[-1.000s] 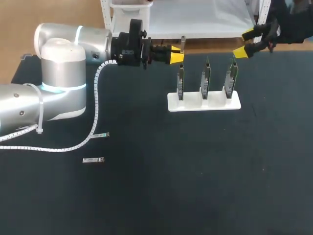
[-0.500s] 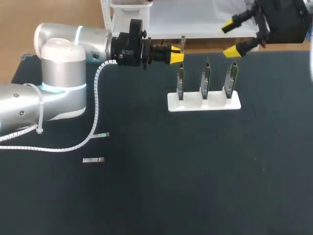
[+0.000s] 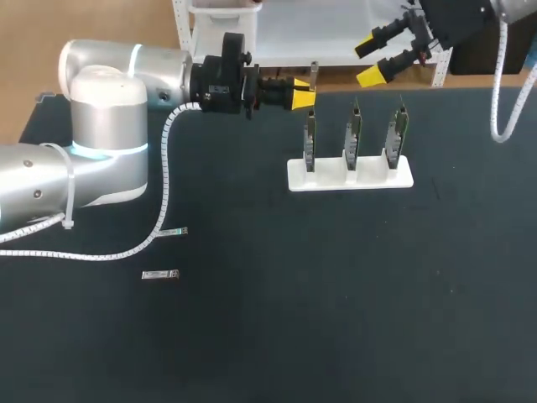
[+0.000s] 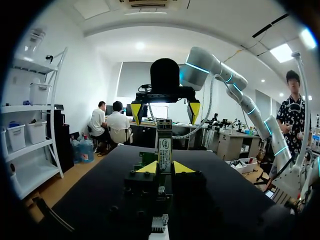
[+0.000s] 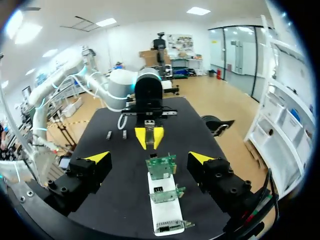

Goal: Pick up the optical module with the left hand, and insert it into the network port with the right hand.

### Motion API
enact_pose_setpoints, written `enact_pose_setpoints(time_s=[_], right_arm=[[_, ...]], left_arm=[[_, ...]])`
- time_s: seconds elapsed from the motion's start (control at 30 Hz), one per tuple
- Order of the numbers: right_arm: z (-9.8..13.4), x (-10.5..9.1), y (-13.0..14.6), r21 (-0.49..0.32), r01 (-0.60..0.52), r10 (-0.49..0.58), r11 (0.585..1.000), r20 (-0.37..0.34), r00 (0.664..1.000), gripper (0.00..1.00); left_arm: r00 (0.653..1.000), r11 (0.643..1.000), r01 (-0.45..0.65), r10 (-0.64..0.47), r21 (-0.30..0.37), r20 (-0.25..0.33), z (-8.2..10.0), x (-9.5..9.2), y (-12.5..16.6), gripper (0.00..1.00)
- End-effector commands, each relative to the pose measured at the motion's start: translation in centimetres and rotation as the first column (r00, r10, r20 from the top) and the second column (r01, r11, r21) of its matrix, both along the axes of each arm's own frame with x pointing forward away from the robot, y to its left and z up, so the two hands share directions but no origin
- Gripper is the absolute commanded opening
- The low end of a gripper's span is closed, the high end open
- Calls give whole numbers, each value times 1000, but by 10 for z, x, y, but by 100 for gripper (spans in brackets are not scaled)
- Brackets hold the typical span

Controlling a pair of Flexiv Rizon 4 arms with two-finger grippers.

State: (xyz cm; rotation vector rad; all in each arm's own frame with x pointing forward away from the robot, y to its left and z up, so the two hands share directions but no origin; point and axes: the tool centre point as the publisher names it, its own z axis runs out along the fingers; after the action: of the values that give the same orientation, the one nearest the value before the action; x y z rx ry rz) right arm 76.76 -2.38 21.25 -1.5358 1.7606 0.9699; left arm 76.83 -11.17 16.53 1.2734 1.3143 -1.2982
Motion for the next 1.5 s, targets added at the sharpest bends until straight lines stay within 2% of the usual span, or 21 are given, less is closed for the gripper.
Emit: enact_pose_setpoints(time_s=[0.03, 0.43, 0.73, 0.93, 1.5], right_arm=[[1, 5, 7, 44, -187, 191, 981, -109, 975, 100], [-5, -6, 25, 32, -196, 198, 980, -97, 975, 100], [-4, -4, 34, 22, -105, 105, 994, -24, 994, 100], [-6, -6, 36, 36, -39, 40, 999, -25, 999, 100], [-5, -2, 55, 51, 3, -3, 999, -1, 1000, 100]], left_arm=[[1000, 1000, -4, 4, -1, 1, -1, -1, 0, 0], [1000, 1000, -4, 4, -1, 1, -1, -1, 0, 0], [1000, 1000, -4, 4, -1, 1, -1, -1, 0, 0], [1000, 1000, -4, 4, -1, 1, -1, -1, 0, 0], [1000, 1000, -4, 4, -1, 1, -1, -1, 0, 0]])
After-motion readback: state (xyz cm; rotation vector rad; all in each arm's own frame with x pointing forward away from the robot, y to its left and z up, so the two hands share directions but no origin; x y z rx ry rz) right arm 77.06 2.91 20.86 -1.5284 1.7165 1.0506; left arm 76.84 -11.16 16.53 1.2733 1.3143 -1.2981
